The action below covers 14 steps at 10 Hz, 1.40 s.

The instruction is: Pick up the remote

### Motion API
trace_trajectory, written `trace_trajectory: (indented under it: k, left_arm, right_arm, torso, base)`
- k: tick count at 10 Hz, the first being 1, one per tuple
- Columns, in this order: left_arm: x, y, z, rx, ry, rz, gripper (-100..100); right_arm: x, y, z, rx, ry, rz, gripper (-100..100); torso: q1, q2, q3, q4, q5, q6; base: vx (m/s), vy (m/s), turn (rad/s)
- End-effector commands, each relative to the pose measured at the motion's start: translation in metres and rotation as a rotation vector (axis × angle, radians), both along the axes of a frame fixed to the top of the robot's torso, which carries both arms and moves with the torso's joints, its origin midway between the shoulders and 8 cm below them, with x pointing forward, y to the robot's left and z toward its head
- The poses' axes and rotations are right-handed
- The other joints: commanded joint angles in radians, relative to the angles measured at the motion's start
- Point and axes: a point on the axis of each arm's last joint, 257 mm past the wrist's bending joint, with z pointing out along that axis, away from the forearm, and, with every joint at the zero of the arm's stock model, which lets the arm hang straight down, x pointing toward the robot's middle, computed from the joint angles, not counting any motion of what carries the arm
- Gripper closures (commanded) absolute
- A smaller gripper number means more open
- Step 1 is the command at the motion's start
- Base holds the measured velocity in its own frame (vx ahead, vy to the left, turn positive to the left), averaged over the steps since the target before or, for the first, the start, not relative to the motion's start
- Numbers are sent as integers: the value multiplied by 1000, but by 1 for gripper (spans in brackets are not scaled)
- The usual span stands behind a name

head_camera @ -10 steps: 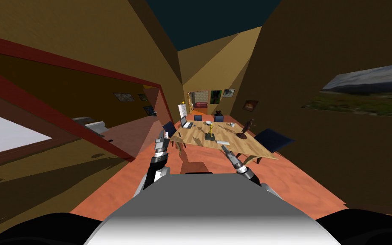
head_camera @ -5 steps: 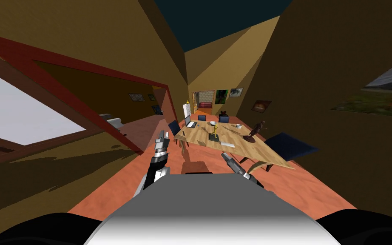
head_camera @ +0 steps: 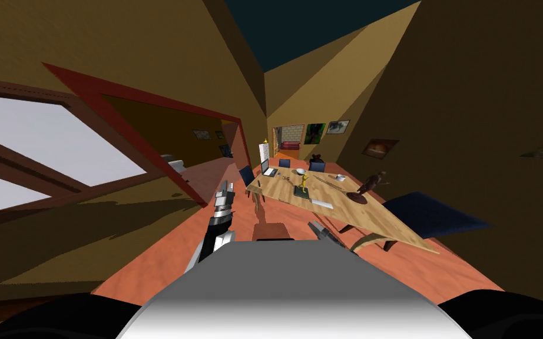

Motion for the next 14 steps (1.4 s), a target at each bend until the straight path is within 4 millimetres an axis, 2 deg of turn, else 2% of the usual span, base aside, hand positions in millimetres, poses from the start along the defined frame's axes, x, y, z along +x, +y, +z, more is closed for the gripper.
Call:
trace_trajectory:
  k: [1, 2, 3, 4, 5, 6, 7, 8, 10, 11, 12, 13, 14]
  left_arm:
    - [0, 0, 0, 0, 0, 0, 0]
    - [0, 0, 0, 0, 0, 0, 0]
    - [0, 0, 0, 0, 0, 0, 0]
    - [0, 0, 0, 0, 0, 0, 0]
    - [0, 0, 0, 0, 0, 0, 0]
    - [0, 0, 0, 0, 0, 0, 0]
    - [0, 0, 0, 0, 0, 0, 0]
    - [0, 0, 0, 0, 0, 0, 0]
    - [0, 0, 0, 0, 0, 0, 0]
    - [0, 0, 0, 0, 0, 0, 0]
    - [0, 0, 0, 0, 0, 0, 0]
    - [0, 0, 0, 0, 0, 0, 0]
    - [0, 0, 0, 0, 0, 0, 0]
  right_arm:
    - [-9, -8, -16, -35, 36, 6, -100]
    - [-28, -15, -39, -97, 88, 34, -100]
    - [-30, -19, -44, -102, 100, 28, -100]
    - [-46, -23, -60, -159, 135, 65, -100]
    - [-53, -32, -71, -170, 165, 51, -100]
    - [-70, -39, -86, -230, 202, 88, -100]
    - [-77, -46, -94, -239, 227, 78, -100]
    - [-97, -56, -110, -301, 271, 113, -100]
    - [-104, -64, -117, -310, 295, 102, -100]
    - [-123, -74, -130, -372, 334, 140, -100]
    - [-131, -83, -137, -381, 360, 130, -100]
    - [-131, -83, -137, -381, 360, 130, -100]
    - [-153, -97, -149, -445, 404, 165, -100]
  torso:
    - [0, 0, 0, 0, 0, 0]
    - [0, 0, 0, 0, 0, 1]
    - [0, 0, 0, 0, 0, 0]
    - [-1, 0, 0, 0, 0, 1]
    - [-1, -1, -1, 0, 0, 0]
    - [-1, -1, -1, 0, 0, 1]
    - [-1, -2, -1, 0, 0, 0]
    - [-1, -1, -1, 0, 0, 1]
    - [-2, -2, -1, 0, 0, 2]
    - [-1, -1, 0, 0, 0, 2]
    - [-1, -1, -1, 0, 0, 0]
    - [-2, -2, -1, 0, 0, 2]
    - [-1, -1, 0, 0, 0, 2]
  base:
    - [12, 5, 188]
    - [16, 8, 289]
    - [17, -1, 120]
    - [28, 4, 259]
    - [28, -3, 188]
    - [35, 2, 358]
    - [30, -12, 161]
    - [37, -15, 368]
    - [25, -13, 44]
    - [26, -4, 364]
    - [33, -22, 173]
    - [16, -12, -33]
    - [32, -9, 348]
